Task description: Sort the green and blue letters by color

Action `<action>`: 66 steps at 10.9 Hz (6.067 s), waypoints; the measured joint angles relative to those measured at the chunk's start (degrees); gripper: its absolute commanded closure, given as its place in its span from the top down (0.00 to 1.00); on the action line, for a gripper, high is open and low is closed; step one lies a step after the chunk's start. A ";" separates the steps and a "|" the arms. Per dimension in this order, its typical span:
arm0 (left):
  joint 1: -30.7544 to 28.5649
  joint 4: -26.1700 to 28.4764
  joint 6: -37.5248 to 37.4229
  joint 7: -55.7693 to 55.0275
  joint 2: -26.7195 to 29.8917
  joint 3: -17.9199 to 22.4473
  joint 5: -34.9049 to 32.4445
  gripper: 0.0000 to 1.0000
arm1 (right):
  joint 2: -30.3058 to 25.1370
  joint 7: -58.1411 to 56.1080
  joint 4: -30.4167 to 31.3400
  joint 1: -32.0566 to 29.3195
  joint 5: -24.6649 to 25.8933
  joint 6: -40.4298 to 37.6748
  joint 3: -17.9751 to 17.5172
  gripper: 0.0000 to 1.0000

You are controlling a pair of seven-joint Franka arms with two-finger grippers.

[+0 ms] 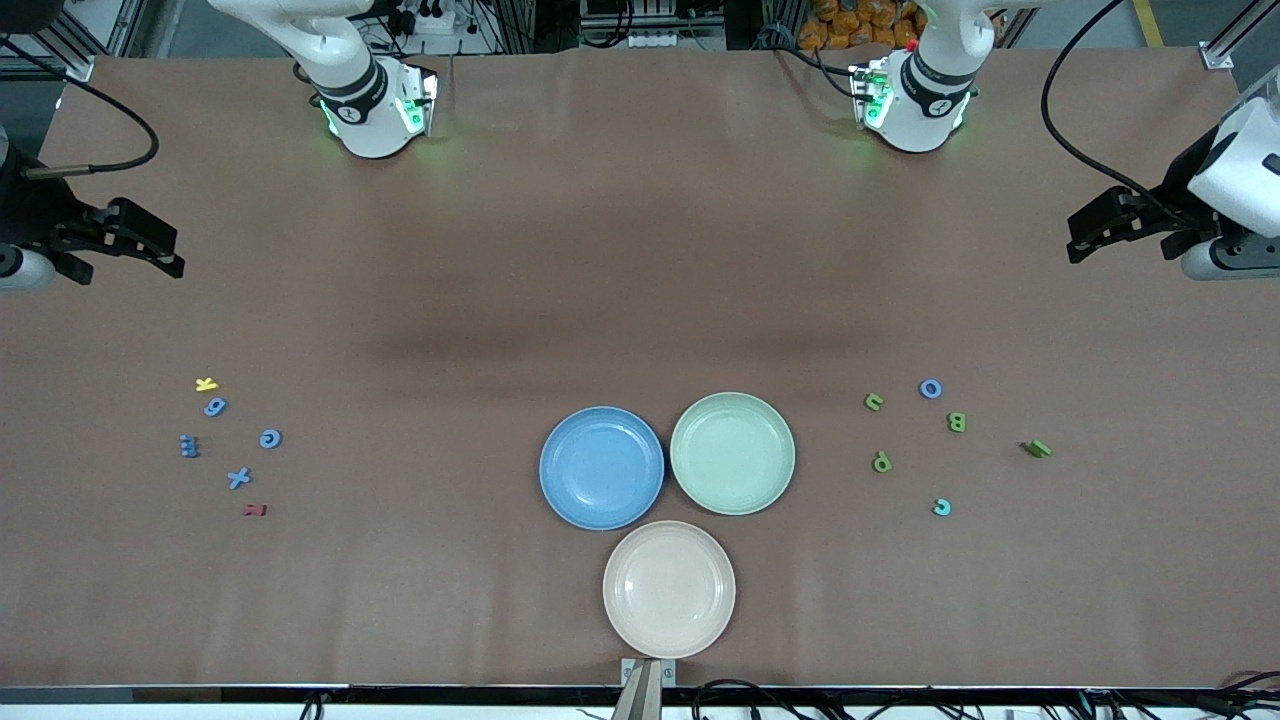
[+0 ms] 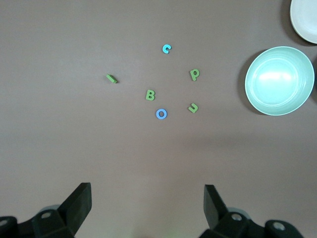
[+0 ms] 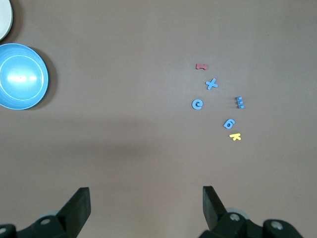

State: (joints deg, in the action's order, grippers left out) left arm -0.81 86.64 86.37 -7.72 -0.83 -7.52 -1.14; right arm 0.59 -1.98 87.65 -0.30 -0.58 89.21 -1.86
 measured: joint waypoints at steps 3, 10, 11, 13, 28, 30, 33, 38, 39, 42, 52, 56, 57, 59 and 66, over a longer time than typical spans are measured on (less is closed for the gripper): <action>0.00 0.26 0.22 0.00 -0.04 -0.17 -0.01 1.00 | 0.00 0.00 0.02 0.00 0.00 0.00 0.00 1.00; -0.02 0.55 0.33 0.00 -1.73 -0.39 -0.01 1.00 | 0.04 0.00 0.04 0.00 0.00 0.00 0.00 1.00; -0.16 0.64 0.36 0.00 -2.57 -0.31 -0.12 1.00 | 0.05 0.00 0.05 0.00 0.00 0.00 0.00 1.00; -0.78 0.79 1.34 0.00 -5.41 -0.05 -0.25 1.00 | 0.08 0.00 0.07 0.00 0.00 0.01 0.00 1.00; -9.43 17.21 45.47 -8.33 -27.10 6.90 -0.42 1.00 | 0.37 0.00 0.30 -0.03 -0.01 0.16 0.06 1.00; -9.03 17.63 49.13 -11.72 -30.21 6.83 -0.42 1.00 | 0.42 0.00 0.29 -0.06 -0.01 0.51 0.08 1.00; -8.94 17.54 51.60 -15.16 -33.18 6.78 -0.42 1.00 | 0.42 0.00 0.27 -0.08 -0.01 0.70 0.12 1.00; -8.27 16.88 53.09 -16.44 -34.68 6.61 -0.42 1.00 | 0.59 0.00 0.27 -0.08 -0.01 0.92 0.13 1.00; -8.30 16.70 53.71 -16.44 -34.96 6.62 -0.42 1.00 | 0.73 0.00 0.27 -0.07 -0.01 0.92 0.13 1.00; -8.51 15.60 54.01 -16.44 -35.78 6.69 -0.42 1.00 | 0.92 0.00 0.27 -0.06 -0.01 0.92 0.12 1.00; -8.73 15.26 56.81 -16.44 -37.10 6.72 -0.42 0.57 | 1.01 0.00 0.29 -0.07 -0.02 0.73 0.13 1.00; -8.73 15.26 57.38 -16.44 -37.62 6.72 -0.42 0.34 | 2.15 -0.02 4.48 -0.55 -0.01 2.80 0.35 1.00; -8.73 15.26 57.39 -16.44 -37.65 6.72 -0.42 0.24 | 2.58 -0.02 6.53 -0.78 0.04 4.63 0.40 1.00; -8.74 15.29 57.39 -16.44 -37.72 6.71 -0.42 0.08 | 3.72 -0.02 9.79 -1.93 0.13 7.73 0.52 1.00; -8.61 15.19 57.45 -12.60 -37.41 6.61 -0.42 0.00 | 17.05 -16.86 11.57 -12.58 0.78 22.25 1.00 1.00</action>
State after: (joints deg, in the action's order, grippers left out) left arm -9.42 101.83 143.82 -20.32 -38.24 -0.91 -1.57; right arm 17.64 -18.84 99.22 -12.88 0.20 111.46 -0.86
